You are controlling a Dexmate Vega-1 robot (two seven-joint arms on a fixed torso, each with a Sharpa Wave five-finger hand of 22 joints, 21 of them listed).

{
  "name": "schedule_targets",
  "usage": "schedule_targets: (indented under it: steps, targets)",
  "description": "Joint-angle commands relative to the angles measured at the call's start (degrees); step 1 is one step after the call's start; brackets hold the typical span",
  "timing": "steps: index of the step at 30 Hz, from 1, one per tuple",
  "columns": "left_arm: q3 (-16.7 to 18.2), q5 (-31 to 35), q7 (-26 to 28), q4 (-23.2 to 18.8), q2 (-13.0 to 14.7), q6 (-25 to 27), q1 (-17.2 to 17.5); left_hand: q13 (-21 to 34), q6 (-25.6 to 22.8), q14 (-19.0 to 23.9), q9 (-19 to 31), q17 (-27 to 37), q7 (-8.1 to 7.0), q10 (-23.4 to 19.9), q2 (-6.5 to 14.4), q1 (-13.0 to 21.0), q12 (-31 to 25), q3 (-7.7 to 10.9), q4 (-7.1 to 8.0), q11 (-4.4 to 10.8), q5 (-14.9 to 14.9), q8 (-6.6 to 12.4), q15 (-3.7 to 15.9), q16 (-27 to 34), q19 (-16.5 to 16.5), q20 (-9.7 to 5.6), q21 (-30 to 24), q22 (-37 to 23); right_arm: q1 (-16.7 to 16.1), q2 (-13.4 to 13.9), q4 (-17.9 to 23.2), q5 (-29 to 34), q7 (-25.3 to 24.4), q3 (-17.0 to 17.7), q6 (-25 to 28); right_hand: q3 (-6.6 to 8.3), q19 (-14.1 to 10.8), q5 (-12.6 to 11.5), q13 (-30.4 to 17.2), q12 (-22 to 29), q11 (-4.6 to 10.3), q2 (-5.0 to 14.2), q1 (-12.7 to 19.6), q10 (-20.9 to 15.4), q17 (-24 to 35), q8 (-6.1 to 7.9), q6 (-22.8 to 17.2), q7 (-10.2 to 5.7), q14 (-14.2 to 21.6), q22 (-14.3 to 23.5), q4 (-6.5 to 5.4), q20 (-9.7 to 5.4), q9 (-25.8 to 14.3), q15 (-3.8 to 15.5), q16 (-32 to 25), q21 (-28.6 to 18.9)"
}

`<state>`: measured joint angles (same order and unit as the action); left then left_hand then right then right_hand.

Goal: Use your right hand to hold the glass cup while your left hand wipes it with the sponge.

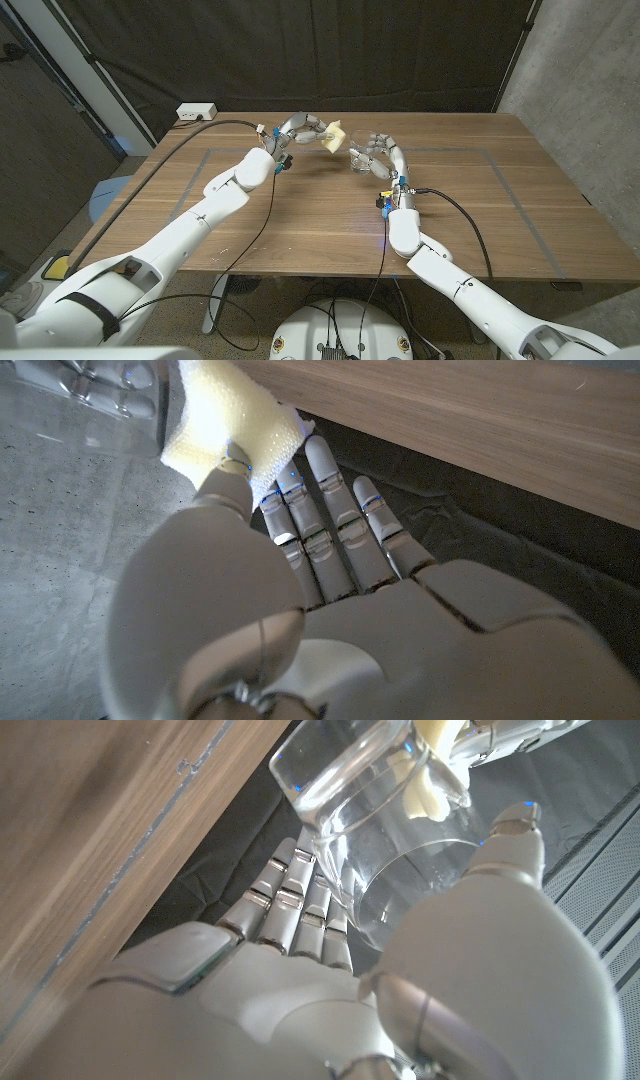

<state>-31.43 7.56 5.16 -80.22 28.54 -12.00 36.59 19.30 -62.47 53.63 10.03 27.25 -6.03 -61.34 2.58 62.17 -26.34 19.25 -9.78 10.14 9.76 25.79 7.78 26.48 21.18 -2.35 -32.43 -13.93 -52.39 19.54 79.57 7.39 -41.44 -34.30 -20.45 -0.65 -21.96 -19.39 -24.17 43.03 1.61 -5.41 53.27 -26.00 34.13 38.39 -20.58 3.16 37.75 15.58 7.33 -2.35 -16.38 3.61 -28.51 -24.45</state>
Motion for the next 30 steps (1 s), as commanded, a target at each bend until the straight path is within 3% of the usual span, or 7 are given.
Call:
schedule_targets:
  steps: [1,12,18,30]
  targets:
    - [-0.03,-10.17,-8.58,0.66,-0.54,-1.41,-0.82,0.42,-5.48,0.64,0.43,0.19,3.26,-0.94,1.96,1.66,-0.14,1.82,1.42,0.36,0.46,0.15,5.13,-0.06,0.55,-0.01,-0.51,-0.13,1.03,-1.69,-2.98,-2.41,0.95,0.83,-0.78,0.47,0.21,-0.12,-2.6,0.34,7.17,8.66,8.13,-7.69,0.33,0.56,-11.59,-11.08,0.53,0.19,0.04,-2.14,-0.29,9.25,-0.23,-0.38]
    - [-2.5,-17.21,-16.64,5.89,-2.17,-2.54,-4.53,0.85,-5.39,0.83,0.49,0.36,3.62,-0.93,2.01,1.58,0.02,2.03,1.64,0.35,0.53,-0.17,5.06,-0.25,0.32,0.22,-0.94,-0.14,1.5,-1.47,-1.95,-1.31,1.1,0.7,-3.35,0.47,0.24,-0.02,-2.61,0.35,7.11,8.75,8.18,-7.74,0.55,0.79,-11.57,-11.09,0.57,0.22,-0.02,-2.19,-0.36,9.19,-0.2,-0.55]
    - [-3.79,-17.26,-17.17,7.66,-2.7,-3.16,-6.0,1.17,-5.22,0.97,0.54,0.57,4.04,-1.26,1.95,1.62,-0.01,2.14,1.68,-0.38,0.59,-0.43,5.02,-0.27,0.08,0.32,-1.23,-0.16,1.35,-1.01,-0.45,0.25,0.34,0.32,-4.96,0.43,0.27,0.04,-2.68,0.38,7.15,8.74,8.15,-7.73,0.66,0.88,-11.49,-11.07,0.6,0.24,-0.06,-2.22,-0.39,9.16,-0.19,-0.62]
    - [-4.86,-17.26,-17.01,9.29,-3.12,-3.55,-7.33,1.67,-5.53,1.18,0.6,0.77,4.13,-1.42,1.85,1.66,0.1,2.37,1.75,-0.13,0.66,-0.6,4.9,-0.42,0.01,0.33,-1.8,-0.17,2.16,-0.44,0.29,2.38,-0.12,-0.95,-6.93,0.42,0.28,0.12,-2.57,0.35,7.25,8.82,8.17,-7.86,0.73,1.08,-11.41,-11.07,0.58,0.26,-0.12,-2.22,-0.45,9.2,0.02,-0.8]
